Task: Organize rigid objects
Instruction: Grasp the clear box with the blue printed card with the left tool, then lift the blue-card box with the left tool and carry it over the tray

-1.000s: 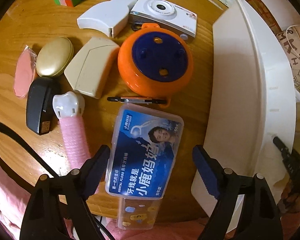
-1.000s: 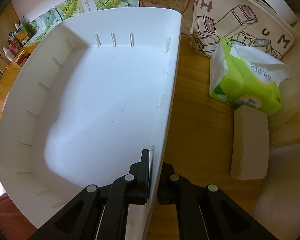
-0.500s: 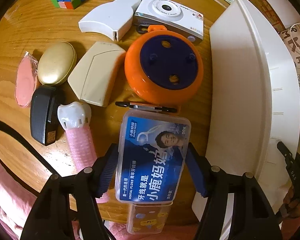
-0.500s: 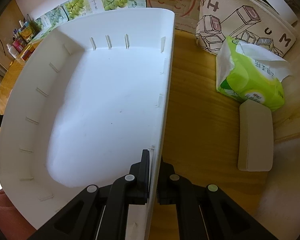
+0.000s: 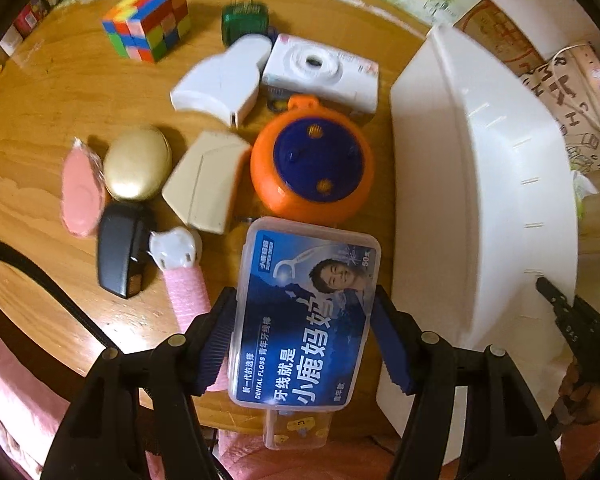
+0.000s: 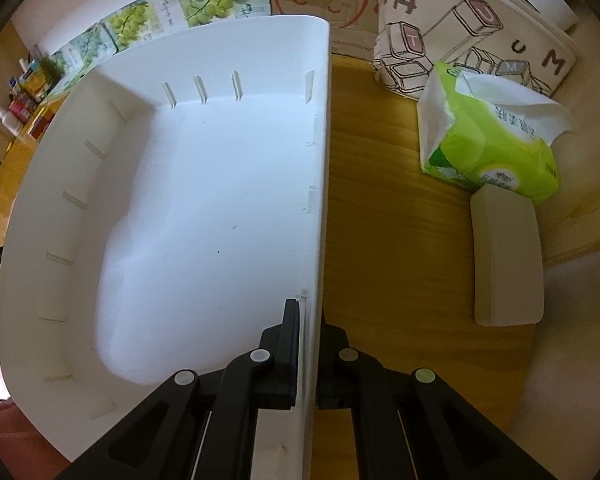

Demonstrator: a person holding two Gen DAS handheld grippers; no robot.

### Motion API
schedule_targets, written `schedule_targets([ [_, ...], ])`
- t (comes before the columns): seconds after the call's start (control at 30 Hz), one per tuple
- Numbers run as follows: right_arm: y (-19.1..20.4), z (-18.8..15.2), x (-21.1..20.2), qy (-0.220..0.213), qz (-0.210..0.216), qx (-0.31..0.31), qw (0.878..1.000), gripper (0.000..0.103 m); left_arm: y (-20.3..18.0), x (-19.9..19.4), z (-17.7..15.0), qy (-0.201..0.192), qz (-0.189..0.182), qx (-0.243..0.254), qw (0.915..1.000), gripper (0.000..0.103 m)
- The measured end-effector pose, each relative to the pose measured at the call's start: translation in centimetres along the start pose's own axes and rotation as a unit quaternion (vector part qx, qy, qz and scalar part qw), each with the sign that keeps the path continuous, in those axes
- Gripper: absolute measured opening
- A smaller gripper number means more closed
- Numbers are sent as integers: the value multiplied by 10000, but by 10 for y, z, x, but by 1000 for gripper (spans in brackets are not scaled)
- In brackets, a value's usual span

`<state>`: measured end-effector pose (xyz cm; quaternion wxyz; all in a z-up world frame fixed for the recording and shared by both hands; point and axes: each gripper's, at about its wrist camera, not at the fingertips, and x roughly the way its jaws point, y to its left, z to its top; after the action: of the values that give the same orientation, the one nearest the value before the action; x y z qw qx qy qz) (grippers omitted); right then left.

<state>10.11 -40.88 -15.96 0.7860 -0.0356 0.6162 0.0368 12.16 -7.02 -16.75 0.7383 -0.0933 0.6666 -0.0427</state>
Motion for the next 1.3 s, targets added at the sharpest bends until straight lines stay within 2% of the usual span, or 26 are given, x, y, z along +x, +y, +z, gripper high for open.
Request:
schedule_targets([
  [0.2,-3,-4,-4,-1,47,218,9998,4,-7,-35,-1,-448,74,294,9985,68],
  [0.3,-4,-7,-6,-15,55,277,9996,4,-22,-63,-1,-694,91,478,9964,68],
  [0.5,-7,-7,-7,-38,156,416,9990,4,-51,-89,-1,-1024,-7,798,9915,68],
  [0.9,-11,-9,-12,-69,261,517,9983,4,-112,-99,1,-1190,-295,1558,9801,68],
  [1.13,-7,-9,-12,11,392,615,9973,4,-148,-88,-6,-1017,-469,2006,9733,68],
  [1.3,-13,-7,-10,76,504,934,9943,4,-171,-76,-14,-856,-609,2335,9667,68],
])
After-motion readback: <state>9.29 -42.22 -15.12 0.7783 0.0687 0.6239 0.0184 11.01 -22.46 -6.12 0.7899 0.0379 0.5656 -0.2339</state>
